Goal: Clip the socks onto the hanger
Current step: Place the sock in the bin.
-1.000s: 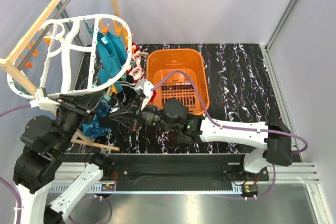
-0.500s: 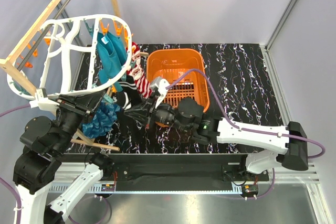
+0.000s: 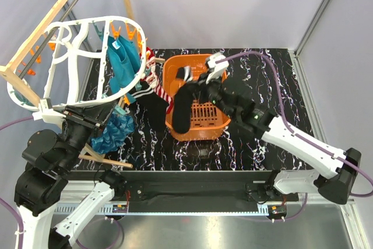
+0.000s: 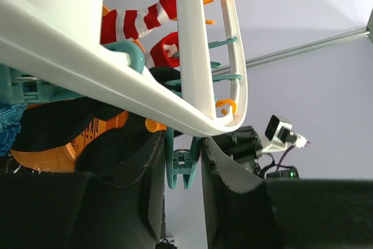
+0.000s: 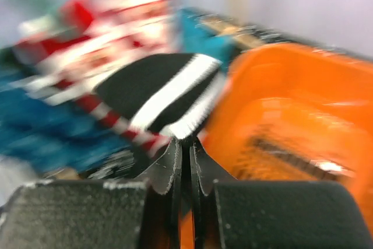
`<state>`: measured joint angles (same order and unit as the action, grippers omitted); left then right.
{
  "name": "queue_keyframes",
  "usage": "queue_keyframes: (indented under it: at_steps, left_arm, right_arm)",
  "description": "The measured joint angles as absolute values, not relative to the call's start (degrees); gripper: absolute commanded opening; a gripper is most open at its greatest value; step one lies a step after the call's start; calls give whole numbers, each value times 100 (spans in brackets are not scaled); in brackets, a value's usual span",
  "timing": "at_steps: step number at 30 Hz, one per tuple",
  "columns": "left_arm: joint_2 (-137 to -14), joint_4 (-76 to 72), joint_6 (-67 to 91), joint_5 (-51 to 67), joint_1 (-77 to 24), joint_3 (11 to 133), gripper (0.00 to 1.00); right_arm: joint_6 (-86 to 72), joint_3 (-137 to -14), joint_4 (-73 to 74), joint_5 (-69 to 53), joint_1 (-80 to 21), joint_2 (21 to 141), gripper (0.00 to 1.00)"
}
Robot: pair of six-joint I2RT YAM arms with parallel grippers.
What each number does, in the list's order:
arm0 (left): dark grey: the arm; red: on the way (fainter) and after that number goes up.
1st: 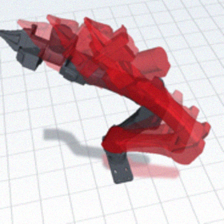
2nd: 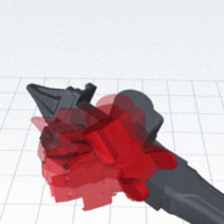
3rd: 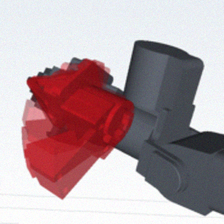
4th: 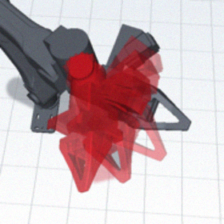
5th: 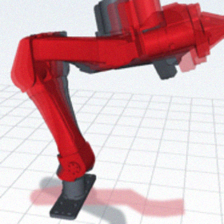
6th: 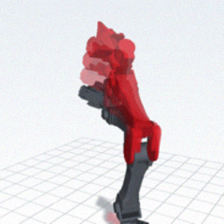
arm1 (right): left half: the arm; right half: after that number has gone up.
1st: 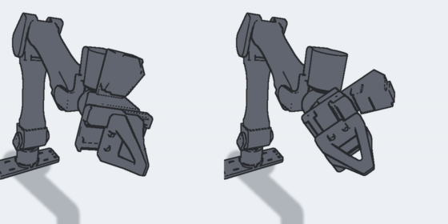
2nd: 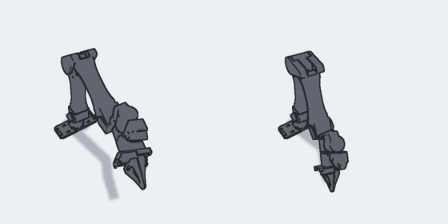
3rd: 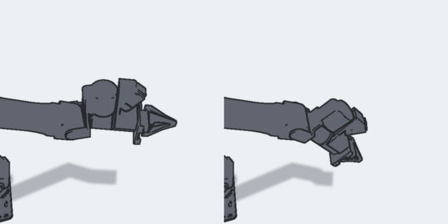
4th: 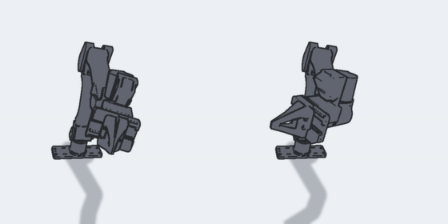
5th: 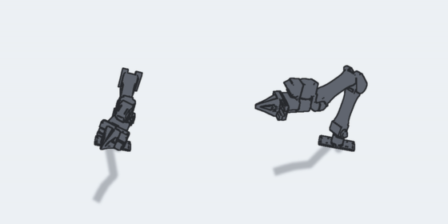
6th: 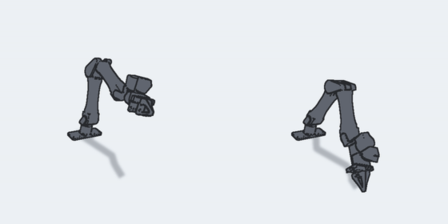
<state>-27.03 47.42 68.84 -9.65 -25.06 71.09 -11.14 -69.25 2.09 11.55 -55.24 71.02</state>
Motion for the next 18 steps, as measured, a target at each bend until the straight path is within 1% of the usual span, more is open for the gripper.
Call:
queue_keyframes:
  at_steps: [3, 5, 11, 14, 15, 18]
  left_arm:
    - [-2700, 4729, 6879, -967, -2506, 7098, 0]
    - [-2698, 4705, 6860, -967, -2506, 7078, 0]
    - [-2696, 4722, 6818, -978, -2506, 7074, 0]
    - [-2676, 4755, 6777, -993, -2506, 7074, 0]
    - [-2670, 4762, 6772, -993, -2506, 7074, 0]
    - [-2655, 4790, 6751, -1002, -2506, 7074, 0]
  right_arm:
    - [-607, -7172, 427, 1505, -5059, 7216, 0]
    - [-239, -7516, 513, 1651, -4851, 7557, 0]
    - [628, -8611, 797, 1918, -4338, 9367, 0]
    - [895, -9240, 1221, 2075, -4230, 10501, 8]
    - [930, -9476, 1372, 2139, -4219, 10897, 20]
    - [893, -10326, 1911, 2281, -4204, 12033, 39]
